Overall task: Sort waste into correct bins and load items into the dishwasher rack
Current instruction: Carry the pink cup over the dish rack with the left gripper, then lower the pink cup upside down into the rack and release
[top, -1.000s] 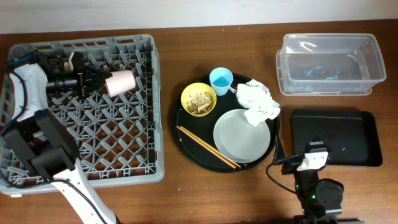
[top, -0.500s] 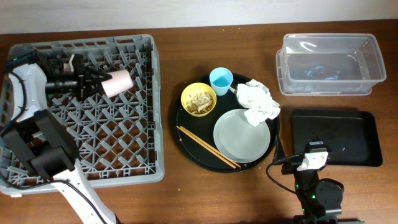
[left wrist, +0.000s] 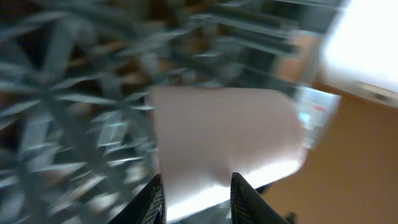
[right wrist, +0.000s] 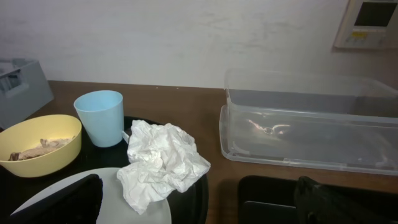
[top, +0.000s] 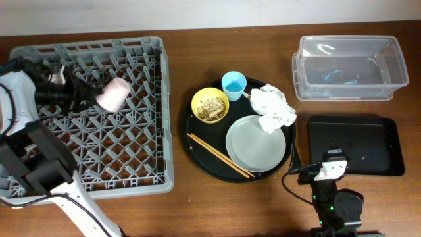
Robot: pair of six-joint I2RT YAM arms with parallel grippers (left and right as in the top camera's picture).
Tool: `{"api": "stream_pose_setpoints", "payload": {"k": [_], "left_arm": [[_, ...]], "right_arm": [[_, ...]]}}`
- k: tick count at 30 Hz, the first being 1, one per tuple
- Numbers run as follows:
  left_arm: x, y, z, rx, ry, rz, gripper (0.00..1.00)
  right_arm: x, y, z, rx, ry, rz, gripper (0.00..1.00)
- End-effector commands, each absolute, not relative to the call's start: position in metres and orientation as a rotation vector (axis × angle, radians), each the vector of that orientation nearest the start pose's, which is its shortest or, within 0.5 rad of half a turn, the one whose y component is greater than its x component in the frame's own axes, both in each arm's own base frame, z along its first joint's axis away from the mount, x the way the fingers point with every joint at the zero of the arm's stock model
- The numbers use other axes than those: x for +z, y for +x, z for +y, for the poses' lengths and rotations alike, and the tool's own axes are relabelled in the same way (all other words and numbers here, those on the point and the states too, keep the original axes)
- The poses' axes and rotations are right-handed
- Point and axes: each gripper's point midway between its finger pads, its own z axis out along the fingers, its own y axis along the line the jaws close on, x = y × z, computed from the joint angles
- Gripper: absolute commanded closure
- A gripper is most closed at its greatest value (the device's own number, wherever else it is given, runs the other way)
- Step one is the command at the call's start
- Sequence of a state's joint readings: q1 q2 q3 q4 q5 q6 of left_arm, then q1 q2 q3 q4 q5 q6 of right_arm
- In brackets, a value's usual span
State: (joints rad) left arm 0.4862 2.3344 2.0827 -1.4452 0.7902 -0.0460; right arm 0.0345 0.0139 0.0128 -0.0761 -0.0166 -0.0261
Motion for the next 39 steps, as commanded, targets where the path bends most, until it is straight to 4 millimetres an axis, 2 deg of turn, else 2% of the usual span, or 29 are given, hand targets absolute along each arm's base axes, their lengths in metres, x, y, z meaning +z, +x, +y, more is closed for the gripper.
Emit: {"api": "stream_pose_setpoints", "payload": {"k": [1,5,7,8,9,11,13,15,20,22,24,28,34,39], "left_arm": [[0.099,0.425,0.133,-0.922,-0.891,2.833,0.65],[0.125,0.424,0.146,-0.84,-0.887,2.825,0.66],[0.14,0.427,0.144,-0.826,-0.862,2.812,0.75],[0.151,0.43,0.139,-0.818,-0.828,2.81,0.9],[0.164,0.435,0.122,-0.807,-0.687,2.828,1.0],[0.169,0.441,0.1,-0.799,-0.542,2.852,1.0],[0.168,0.451,0.07,-0.775,-0.405,2.884,1.0],[0.159,0.461,0.054,-0.671,-0.313,2.915,1.0],[0.138,0.481,0.034,-0.218,-0.257,2.973,1.0],[0.136,0.489,0.032,-0.081,-0.223,2.954,1.0],[0.135,0.494,0.035,0.037,-0.268,2.931,1.0],[0.135,0.498,0.034,0.061,-0.269,2.914,1.0],[0.134,0.494,0.035,0.062,-0.274,2.934,1.0],[0.116,0.487,0.035,0.064,-0.286,2.979,1.0]], "right_arm": [[0.156,0.246,0.012,0.025,-0.062,1.649,0.01],[0.156,0.246,0.012,0.025,-0.062,1.649,0.01],[0.156,0.246,0.012,0.025,-0.062,1.649,0.01],[0.156,0.246,0.012,0.025,-0.062,1.649,0.01],[0.156,0.246,0.012,0.025,-0.062,1.649,0.01],[0.156,0.246,0.012,0.025,-0.062,1.649,0.01],[0.156,0.246,0.012,0.025,-0.062,1.649,0.01],[0.156,0.246,0.012,0.025,-0.062,1.649,0.01],[0.156,0.246,0.012,0.025,-0.062,1.649,0.01],[0.156,0.246,0.012,0.025,-0.062,1.649,0.01],[0.156,0.246,0.012,0.025,-0.062,1.649,0.01],[0.156,0.246,0.012,0.025,-0.062,1.649,0.01],[0.156,0.246,0.012,0.025,-0.062,1.649,0.01],[0.156,0.246,0.012,0.025,-0.062,1.649,0.01]]}}
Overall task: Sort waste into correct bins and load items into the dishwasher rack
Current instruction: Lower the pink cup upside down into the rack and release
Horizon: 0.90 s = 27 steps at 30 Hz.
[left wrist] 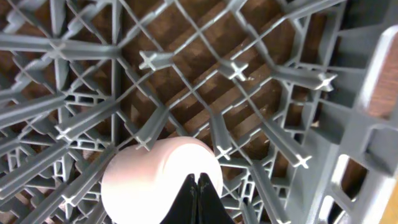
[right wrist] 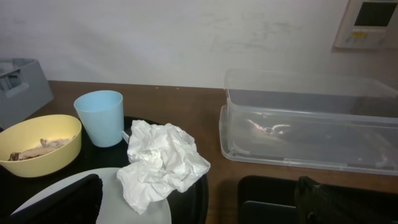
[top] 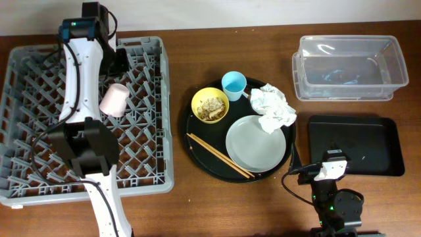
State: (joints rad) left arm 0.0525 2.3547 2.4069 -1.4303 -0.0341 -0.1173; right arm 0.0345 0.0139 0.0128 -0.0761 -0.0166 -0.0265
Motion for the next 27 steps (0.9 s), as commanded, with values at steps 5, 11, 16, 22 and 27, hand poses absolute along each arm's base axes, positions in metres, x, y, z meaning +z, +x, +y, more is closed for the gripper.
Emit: {"api": "stream_pose_setpoints", "payload": {"k": [5,11,16,22,27], "left_arm": [[0.103,0.478,0.036,0.069,-0.306,3.024,1.0],[0.109,0.462,0.064,0.141,-0.531,3.034,1.0],[0.117,0.448,0.09,0.164,-0.637,3.044,1.0],[0.135,0.431,0.117,0.159,-0.812,3.022,1.0],[0.163,0.437,0.107,0.041,-0.801,2.963,1.0]], "right_arm": [[0.156,0.246,0.012,0.025,-0.062,1.649,0.01],[0.155,0.246,0.012,0.025,-0.062,1.649,0.01],[0.156,0.246,0.012,0.025,-0.062,1.649,0.01],[0.156,0.246,0.012,0.025,-0.062,1.649,0.01],[0.156,0.246,0.012,0.025,-0.062,1.649,0.01]]}}
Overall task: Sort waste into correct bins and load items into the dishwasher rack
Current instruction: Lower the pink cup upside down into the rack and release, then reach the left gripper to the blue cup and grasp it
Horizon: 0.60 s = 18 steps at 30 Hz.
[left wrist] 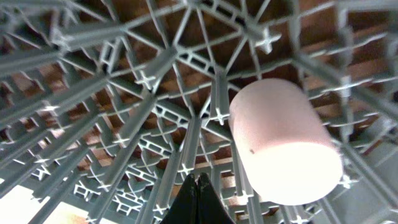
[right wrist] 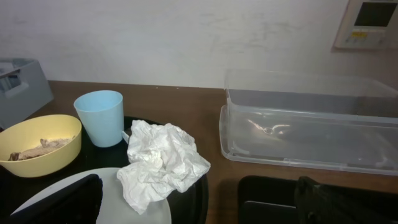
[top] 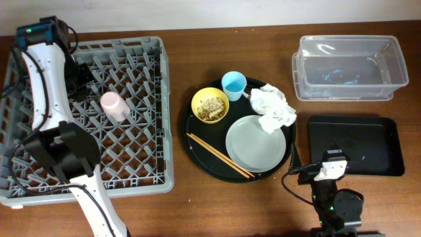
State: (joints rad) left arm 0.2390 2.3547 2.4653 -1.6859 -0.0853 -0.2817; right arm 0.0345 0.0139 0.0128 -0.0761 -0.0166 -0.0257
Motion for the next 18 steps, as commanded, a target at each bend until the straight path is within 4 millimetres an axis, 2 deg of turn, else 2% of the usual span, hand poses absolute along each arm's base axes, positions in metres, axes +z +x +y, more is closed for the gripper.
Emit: {"api": "stream_pose_setpoints", "payload": {"k": [1,3,4,7,8,9,11,14,15,18], "left_arm": [[0.172,0.441,0.096,-0.037,-0.782,2.943,1.0],[0.188,0.452,0.064,-0.244,-0.713,2.904,1.0],[0.199,0.459,0.033,-0.424,-0.575,2.888,1.0],[0.216,0.468,-0.034,-0.729,-0.215,2.837,0.99],[0.219,0.468,-0.053,-0.773,-0.104,2.824,0.89],[0.219,0.467,-0.069,-0.781,-0.022,2.82,0.64],[0.219,0.466,-0.106,-0.765,0.16,2.806,0.36],[0.221,0.46,-0.17,-0.755,0.486,2.727,0.33],[0.219,0.459,-0.185,-0.725,0.556,2.706,0.33],[0.209,0.466,-0.227,-0.499,0.708,2.64,0.33]], "right_arm": [[0.156,0.246,0.012,0.025,-0.062,1.649,0.01],[0.155,0.246,0.012,0.025,-0.062,1.649,0.01],[0.156,0.246,0.012,0.025,-0.062,1.649,0.01],[0.156,0.246,0.012,0.025,-0.062,1.649,0.01],[0.156,0.246,0.012,0.025,-0.062,1.649,0.01],[0.156,0.246,0.012,0.025,-0.062,1.649,0.01],[0.156,0.246,0.012,0.025,-0.062,1.649,0.02],[0.156,0.246,0.012,0.025,-0.062,1.649,0.01],[0.156,0.246,0.012,0.025,-0.062,1.649,0.01],[0.156,0.246,0.012,0.025,-0.062,1.649,0.01]]}}
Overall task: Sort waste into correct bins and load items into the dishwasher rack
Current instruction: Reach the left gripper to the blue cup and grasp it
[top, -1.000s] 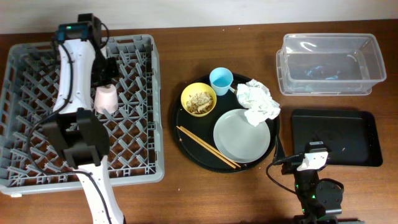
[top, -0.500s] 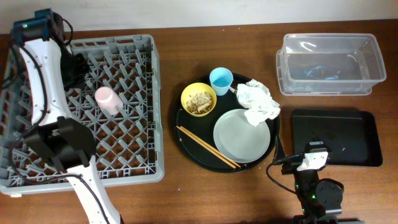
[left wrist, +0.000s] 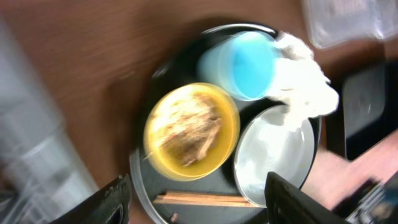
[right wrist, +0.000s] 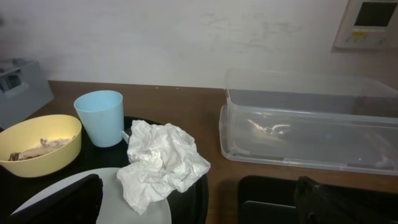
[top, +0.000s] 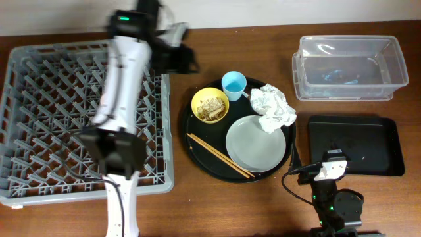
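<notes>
My left gripper (top: 183,59) hovers over the table between the grey dishwasher rack (top: 39,164) and the black round tray (top: 197,155). It is open and empty (left wrist: 199,208). Below it on the tray are a blue cup (left wrist: 249,56), a yellow bowl with food scraps (left wrist: 191,127), a grey plate (left wrist: 273,155), chopsticks (left wrist: 205,200) and a crumpled napkin (left wrist: 305,81). The pink cup is out of view, where my left arm crosses the rack. My right gripper (top: 332,168) rests open (right wrist: 199,211) at the table's front.
A clear plastic bin (top: 347,67) stands at the back right, with a black bin (top: 355,146) in front of it. The rack fills the left side of the table. My left arm (top: 118,92) stretches across the rack's right part.
My left gripper was shut over the rack's upper left by the pink cup. It is now open beside the tray, past the rack's right edge. The cup no longer shows.
First my left gripper held the pink cup over the rack's upper left. Then the cup lay on its side in the rack, with the gripper shut above it, and it stayed there. Now the gripper is open near the tray. The right arm never moved.
</notes>
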Robot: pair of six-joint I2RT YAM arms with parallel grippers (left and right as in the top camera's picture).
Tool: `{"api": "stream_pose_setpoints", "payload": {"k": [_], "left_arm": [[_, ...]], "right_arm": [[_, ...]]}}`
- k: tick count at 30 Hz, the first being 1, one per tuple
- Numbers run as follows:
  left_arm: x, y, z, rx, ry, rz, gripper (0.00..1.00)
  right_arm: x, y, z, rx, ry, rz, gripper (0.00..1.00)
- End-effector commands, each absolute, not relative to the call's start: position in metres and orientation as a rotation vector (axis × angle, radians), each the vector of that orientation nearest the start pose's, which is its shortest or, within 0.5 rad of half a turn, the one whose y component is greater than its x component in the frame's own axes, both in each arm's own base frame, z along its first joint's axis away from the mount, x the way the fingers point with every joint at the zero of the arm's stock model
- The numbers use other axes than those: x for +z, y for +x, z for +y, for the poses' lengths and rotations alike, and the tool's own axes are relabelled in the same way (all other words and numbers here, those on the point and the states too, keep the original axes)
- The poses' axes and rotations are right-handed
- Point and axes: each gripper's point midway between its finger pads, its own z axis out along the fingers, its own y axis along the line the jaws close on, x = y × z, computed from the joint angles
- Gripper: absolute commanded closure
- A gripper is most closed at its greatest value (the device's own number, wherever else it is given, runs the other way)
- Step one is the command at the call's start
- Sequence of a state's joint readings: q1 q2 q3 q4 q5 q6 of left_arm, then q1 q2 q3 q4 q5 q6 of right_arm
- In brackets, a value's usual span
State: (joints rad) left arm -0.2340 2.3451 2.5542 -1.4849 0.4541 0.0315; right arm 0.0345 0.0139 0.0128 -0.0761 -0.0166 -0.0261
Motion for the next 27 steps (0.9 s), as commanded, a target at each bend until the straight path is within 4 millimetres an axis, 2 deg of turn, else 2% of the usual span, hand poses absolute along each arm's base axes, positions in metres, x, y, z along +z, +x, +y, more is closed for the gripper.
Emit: {"api": "stream_pose_setpoints", "payload": {"k": [1,3,4,9,11,14,17,18,20,24,27], "left_arm": [[0.205,0.466,-0.241,-0.451,0.747,2.621,0.33],[0.196,0.465,-0.266,-0.376,0.812,2.591,0.32],[0.186,0.462,-0.284,-0.319,0.863,2.578,0.31],[0.146,0.461,-0.316,-0.173,0.946,2.57,0.31],[0.12,0.455,-0.331,-0.172,0.995,2.592,0.32],[0.096,0.451,-0.339,-0.166,1.029,2.622,0.32],[0.078,0.449,-0.34,-0.156,1.044,2.65,0.41],[0.074,0.449,-0.34,-0.154,1.047,2.657,0.42],[0.071,0.449,-0.34,-0.152,1.048,2.661,0.44],[0.073,0.451,-0.341,-0.156,1.043,2.649,0.65],[0.08,0.453,-0.343,-0.162,1.036,2.634,0.74]], "right_arm": [[0.156,0.246,0.012,0.025,-0.062,1.649,0.01],[0.156,0.246,0.012,0.025,-0.062,1.649,0.01],[0.156,0.246,0.012,0.025,-0.062,1.649,0.02],[0.155,0.246,0.012,0.025,-0.062,1.649,0.01],[0.156,0.246,0.012,0.025,-0.062,1.649,0.01],[0.156,0.246,0.012,0.025,-0.062,1.649,0.01],[0.156,0.246,0.012,0.025,-0.062,1.649,0.01],[0.156,0.246,0.012,0.025,-0.062,1.649,0.01],[0.156,0.246,0.012,0.025,-0.062,1.649,0.01],[0.156,0.246,0.012,0.025,-0.062,1.649,0.01],[0.156,0.246,0.012,0.025,-0.062,1.649,0.01]]}}
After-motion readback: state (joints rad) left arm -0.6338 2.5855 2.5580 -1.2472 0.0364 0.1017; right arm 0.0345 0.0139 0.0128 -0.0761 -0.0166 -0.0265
